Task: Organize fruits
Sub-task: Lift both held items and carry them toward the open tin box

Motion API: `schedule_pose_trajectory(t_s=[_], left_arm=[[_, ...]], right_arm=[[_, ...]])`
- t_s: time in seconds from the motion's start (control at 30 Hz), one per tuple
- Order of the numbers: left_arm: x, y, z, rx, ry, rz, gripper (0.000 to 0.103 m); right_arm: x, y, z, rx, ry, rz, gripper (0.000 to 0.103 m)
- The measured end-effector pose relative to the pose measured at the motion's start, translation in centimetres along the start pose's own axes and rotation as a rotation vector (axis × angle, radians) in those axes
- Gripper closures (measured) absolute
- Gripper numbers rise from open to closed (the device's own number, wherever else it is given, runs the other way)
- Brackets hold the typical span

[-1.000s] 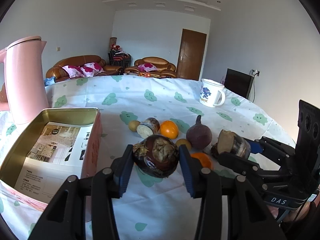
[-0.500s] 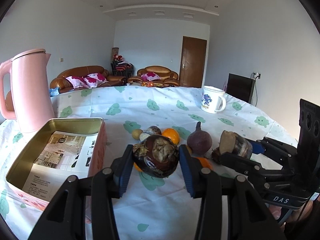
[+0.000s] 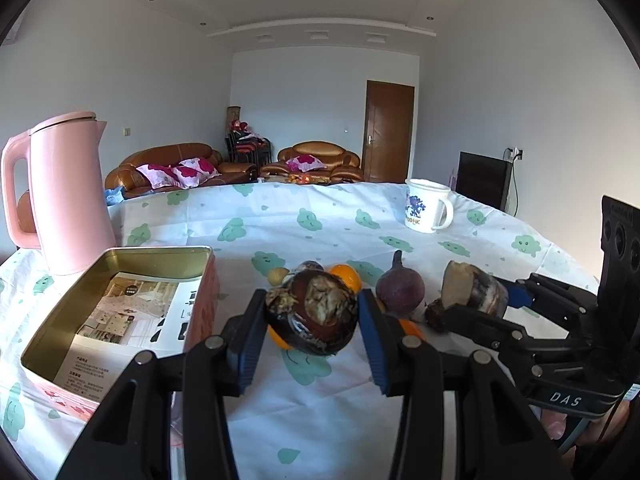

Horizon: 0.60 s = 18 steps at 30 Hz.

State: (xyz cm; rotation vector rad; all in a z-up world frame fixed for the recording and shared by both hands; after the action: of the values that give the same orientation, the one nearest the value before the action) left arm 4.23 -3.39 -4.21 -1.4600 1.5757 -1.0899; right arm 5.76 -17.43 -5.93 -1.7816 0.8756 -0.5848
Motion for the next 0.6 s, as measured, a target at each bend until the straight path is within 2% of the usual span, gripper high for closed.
schedule_pose_trajectory(t_s=[0.6], left_arm=[[0.27,-0.06,-0.75,0.04,-0.015,0.017,0.057]], right_arm=[[-0.21,-0.04,-0.48,0.036,-0.001,-0.017,0.054]])
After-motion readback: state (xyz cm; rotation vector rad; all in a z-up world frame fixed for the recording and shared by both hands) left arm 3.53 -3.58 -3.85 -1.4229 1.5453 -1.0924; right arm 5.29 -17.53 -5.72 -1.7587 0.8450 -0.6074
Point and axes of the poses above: each gripper's, at about its wrist camera, not at the fingertips, and z roughly the way its jaws point, x to its right, y to its underside, the point moved 3 cm from there along z, roughly the way its jaws point, and after that the axes turned 4 degrees about -y, right-handed, at the moved point
